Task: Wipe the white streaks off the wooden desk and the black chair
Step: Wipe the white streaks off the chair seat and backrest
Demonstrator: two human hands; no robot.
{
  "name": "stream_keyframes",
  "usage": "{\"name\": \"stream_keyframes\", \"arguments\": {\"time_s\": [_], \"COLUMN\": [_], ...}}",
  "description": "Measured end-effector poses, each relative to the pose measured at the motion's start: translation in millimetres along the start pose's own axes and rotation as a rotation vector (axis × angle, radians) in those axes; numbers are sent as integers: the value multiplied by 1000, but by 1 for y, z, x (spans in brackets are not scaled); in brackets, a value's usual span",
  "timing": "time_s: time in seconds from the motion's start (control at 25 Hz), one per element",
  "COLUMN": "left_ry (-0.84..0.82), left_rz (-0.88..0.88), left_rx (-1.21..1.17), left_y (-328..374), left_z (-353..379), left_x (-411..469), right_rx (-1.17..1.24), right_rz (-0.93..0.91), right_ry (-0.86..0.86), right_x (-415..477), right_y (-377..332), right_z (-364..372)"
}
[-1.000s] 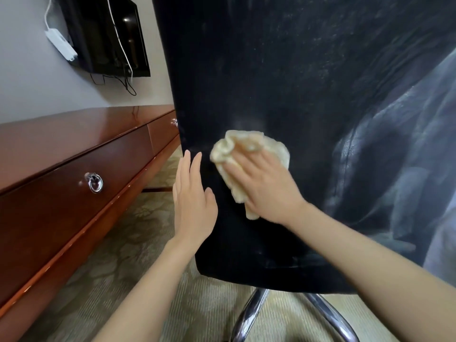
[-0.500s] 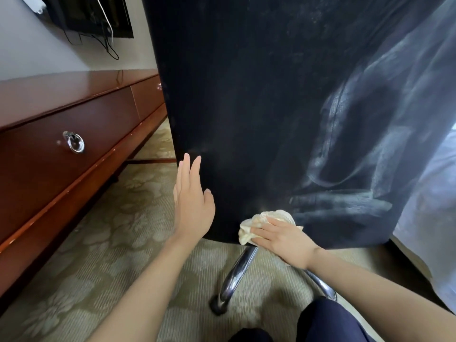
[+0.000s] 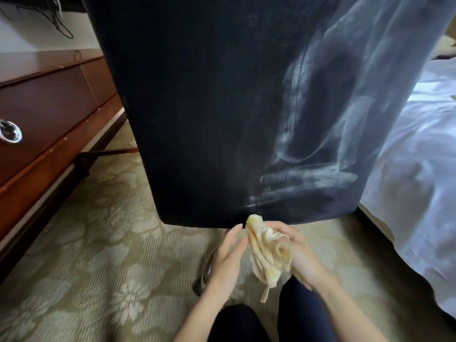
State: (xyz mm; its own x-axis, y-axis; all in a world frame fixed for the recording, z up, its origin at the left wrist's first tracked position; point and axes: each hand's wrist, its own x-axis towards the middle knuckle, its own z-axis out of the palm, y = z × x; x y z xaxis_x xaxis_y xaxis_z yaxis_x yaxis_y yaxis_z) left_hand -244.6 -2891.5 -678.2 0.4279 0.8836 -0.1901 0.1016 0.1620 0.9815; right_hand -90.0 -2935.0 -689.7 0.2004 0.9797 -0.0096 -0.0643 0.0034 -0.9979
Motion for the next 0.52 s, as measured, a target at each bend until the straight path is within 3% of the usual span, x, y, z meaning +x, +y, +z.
{"name": "stream_keyframes", "arguments": {"time_s": [0.12, 0.2, 0.24, 0.36, 0.44, 0.52], "left_ry": [-48, -21, 12, 151, 245, 309], "left_rz": [-289, -401, -370, -213, -136, -86], "left_rx": [-300, -265, -206, -90, -40, 21], "left_y": [3, -1, -3, -3, 0, 3], "left_z": [17, 20, 18, 6, -2, -5], "left_x": [13, 14, 13, 5, 2, 4], "right_rx": [580, 814, 861, 623, 278, -126], "right_rz": [66, 100, 120, 213, 310, 233], "right_ry": [34, 18, -7, -26, 186, 466], "right_x": [-16, -24, -24, -26, -26, -27], "right_y": [2, 8, 15, 25, 29, 27], "right_z": [14, 19, 16, 2, -7, -6]}}
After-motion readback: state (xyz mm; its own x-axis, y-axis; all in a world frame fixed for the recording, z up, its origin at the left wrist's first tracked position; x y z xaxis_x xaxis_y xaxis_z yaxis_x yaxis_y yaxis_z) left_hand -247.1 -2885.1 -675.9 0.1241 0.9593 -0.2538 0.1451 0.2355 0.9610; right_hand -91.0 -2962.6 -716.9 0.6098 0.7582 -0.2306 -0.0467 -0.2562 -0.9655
